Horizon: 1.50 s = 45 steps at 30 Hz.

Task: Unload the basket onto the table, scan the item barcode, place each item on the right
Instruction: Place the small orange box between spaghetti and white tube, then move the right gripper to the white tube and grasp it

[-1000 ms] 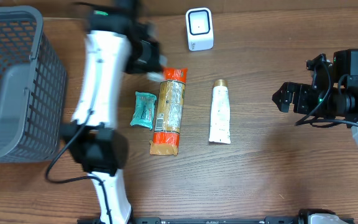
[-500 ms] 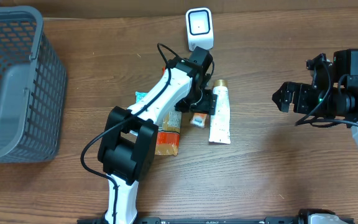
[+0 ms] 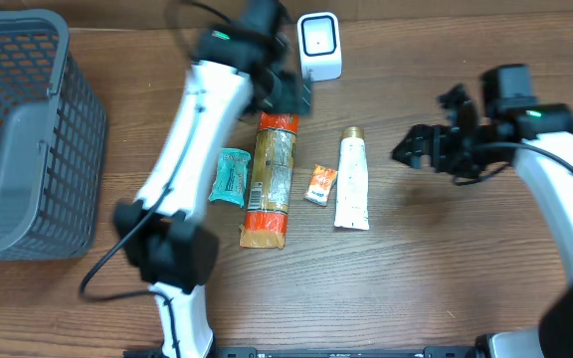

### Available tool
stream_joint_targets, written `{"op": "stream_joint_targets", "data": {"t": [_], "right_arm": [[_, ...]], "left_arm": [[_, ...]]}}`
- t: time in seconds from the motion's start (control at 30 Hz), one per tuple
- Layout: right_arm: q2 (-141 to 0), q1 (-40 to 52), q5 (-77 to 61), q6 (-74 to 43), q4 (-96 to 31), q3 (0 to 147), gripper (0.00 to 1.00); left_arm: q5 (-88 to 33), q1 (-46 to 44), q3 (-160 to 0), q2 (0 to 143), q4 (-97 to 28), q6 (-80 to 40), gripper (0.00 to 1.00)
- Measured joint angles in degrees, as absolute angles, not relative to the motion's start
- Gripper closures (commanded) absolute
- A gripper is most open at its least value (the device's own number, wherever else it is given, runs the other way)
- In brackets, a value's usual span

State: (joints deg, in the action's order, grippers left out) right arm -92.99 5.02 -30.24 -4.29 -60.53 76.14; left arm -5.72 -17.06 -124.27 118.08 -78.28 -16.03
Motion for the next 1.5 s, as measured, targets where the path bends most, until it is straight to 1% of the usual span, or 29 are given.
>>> {"op": "stream_joint_targets", "data": {"t": [0.13, 0.3, 0.43, 0.47, 0.5, 0.57, 0.77, 0.8, 0.93, 1.07, 1.13, 1.17, 1.23, 1.27, 1.33, 1.5], "right_arm": [[-99.96, 9.74, -31.79, -4.58, -57.43, 76.14, 0.09], [-107.26, 12.95, -32.82, -5.02, -52.97, 76.14, 0.11], [-109.8, 13.23, -32.84, -5.52, -49.78, 76.14, 0.15], [-110.26, 13.3, -32.84, -5.63, -49.08, 76.14, 0.19], [-110.96, 13.43, -32.82, -5.72, -48.4, 76.14, 0.2], [-112.49, 14.0, -32.82, -5.8, -47.68, 76.14, 0.27], [-116.07, 15.03, -32.82, -5.98, -47.55, 76.14, 0.31], [-116.55, 15.05, -32.8, -6.0, -47.51, 76.14, 0.34], [-116.81, 15.05, -31.94, -6.13, -46.41, 76.09, 0.4], [-116.77, 15.03, -31.97, -6.09, -42.28, 74.17, 0.48], [-116.27, 14.9, -32.99, -6.11, -39.9, 72.44, 0.6], [-116.03, 14.66, -33.58, -6.33, -38.79, 71.46, 0.73], [-115.98, 14.33, -35.64, -6.15, -37.95, 70.26, 0.93], [-115.98, 14.09, -36.51, -6.42, -38.11, 69.95, 0.96], [-115.79, 13.23, -39.53, -6.28, -38.41, 69.91, 0.96], [-115.7, 11.75, -41.71, -6.22, -39.09, 69.63, 0.96]], "left_arm": [[-5.02, -11.42, -133.27, 113.65, -81.8, -15.73, 0.0], [-4.56, -7.73, -135.33, 111.61, -82.78, -15.59, 0.0], [-4.43, -7.4, -134.93, 112.31, -83.7, -15.22, 0.0], [-4.4, -7.4, -134.74, 112.42, -83.9, -15.2, 0.0], [-4.43, -7.4, -134.58, 112.46, -84.05, -15.03, 0.0], [-4.4, -7.4, -134.56, 112.53, -84.05, -15.0, 0.0], [-4.4, -7.4, -134.56, 112.53, -84.05, -15.0, 0.0], [-4.4, -7.4, -134.56, 112.53, -84.05, -15.0, 0.0], [-4.43, -7.4, -134.56, 112.53, -84.05, -15.0, 0.0], [-4.4, -7.4, -134.56, 112.53, -84.05, -14.98, 0.0], [-4.4, -7.4, -134.56, 112.53, -84.05, -14.98, 0.0], [-4.4, -7.4, -134.56, 112.53, -84.05, -14.98, 0.0], [-4.4, -7.4, -134.56, 112.53, -84.03, -14.98, 0.0], [-4.4, -7.4, -134.56, 112.53, -84.05, -14.98, 0.0], [-4.4, -7.4, -134.56, 112.53, -84.03, -14.98, 0.0], [-4.4, -7.4, -134.56, 112.53, -84.05, -14.98, 0.0]]}}
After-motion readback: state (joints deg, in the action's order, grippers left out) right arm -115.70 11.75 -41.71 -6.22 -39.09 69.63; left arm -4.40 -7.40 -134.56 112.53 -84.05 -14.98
